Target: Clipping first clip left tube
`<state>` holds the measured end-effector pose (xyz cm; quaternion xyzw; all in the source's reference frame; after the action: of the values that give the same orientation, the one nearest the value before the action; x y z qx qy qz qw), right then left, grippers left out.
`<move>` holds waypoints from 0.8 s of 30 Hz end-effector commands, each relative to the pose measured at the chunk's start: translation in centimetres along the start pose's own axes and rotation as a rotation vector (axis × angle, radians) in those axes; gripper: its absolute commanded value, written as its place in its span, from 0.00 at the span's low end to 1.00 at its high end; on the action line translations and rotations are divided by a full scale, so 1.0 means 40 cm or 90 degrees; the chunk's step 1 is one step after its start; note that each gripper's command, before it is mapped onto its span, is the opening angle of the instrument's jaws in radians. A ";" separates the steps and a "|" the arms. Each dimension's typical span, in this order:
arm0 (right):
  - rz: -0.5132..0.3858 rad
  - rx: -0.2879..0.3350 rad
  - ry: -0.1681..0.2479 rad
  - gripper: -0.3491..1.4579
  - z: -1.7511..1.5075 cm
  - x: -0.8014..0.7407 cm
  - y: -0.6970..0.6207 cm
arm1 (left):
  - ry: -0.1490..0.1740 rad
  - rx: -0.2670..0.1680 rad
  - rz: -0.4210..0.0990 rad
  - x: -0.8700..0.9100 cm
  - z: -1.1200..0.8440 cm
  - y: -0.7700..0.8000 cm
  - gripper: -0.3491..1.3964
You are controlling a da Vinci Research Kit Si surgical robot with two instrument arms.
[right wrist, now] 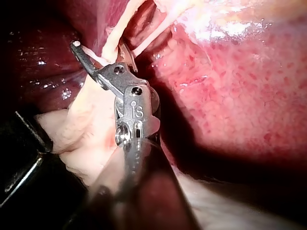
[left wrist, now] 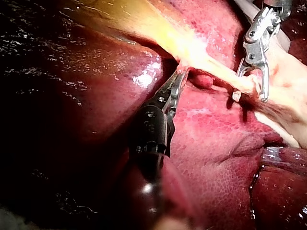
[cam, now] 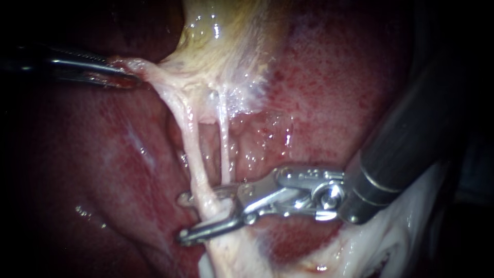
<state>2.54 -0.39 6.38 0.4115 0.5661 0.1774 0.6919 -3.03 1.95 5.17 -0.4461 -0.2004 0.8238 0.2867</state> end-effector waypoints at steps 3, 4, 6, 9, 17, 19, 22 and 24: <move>0.001 0.004 0.004 0.47 0.0006 0.0018 -0.0021 | 0.000 0.000 0.000 0.0000 0.0000 0.0000 0.00; 0.002 0.006 0.006 0.47 0.0008 0.0024 -0.0028 | 0.000 0.001 0.000 0.0000 0.0000 0.0000 0.00; 0.003 0.008 0.008 0.47 0.0010 0.0038 -0.0044 | 0.000 0.001 0.000 0.0000 0.0000 0.0000 0.00; 0.006 0.012 0.011 0.47 0.0012 0.0067 -0.0071 | 0.000 0.000 0.000 0.0000 0.0000 0.0000 0.00; 0.020 0.018 0.018 0.42 0.0006 0.0122 -0.0100 | 0.000 0.001 0.000 -0.0001 0.0002 0.0000 0.00; 0.028 0.018 0.018 0.39 0.0001 0.0124 -0.0097 | 0.000 0.001 0.000 -0.0001 0.0003 0.0000 0.00; 0.031 0.019 0.018 0.33 -0.0007 0.0121 -0.0095 | 0.000 0.001 0.000 -0.0001 0.0003 0.0000 0.00; 0.035 0.019 0.017 0.29 -0.0010 0.0120 -0.0095 | 0.000 0.001 0.000 -0.0001 0.0003 0.0000 0.00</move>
<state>2.57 -0.26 5.78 0.4347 0.5671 0.1934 0.6723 -3.03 1.95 5.18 -0.4457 -0.1999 0.8240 0.2871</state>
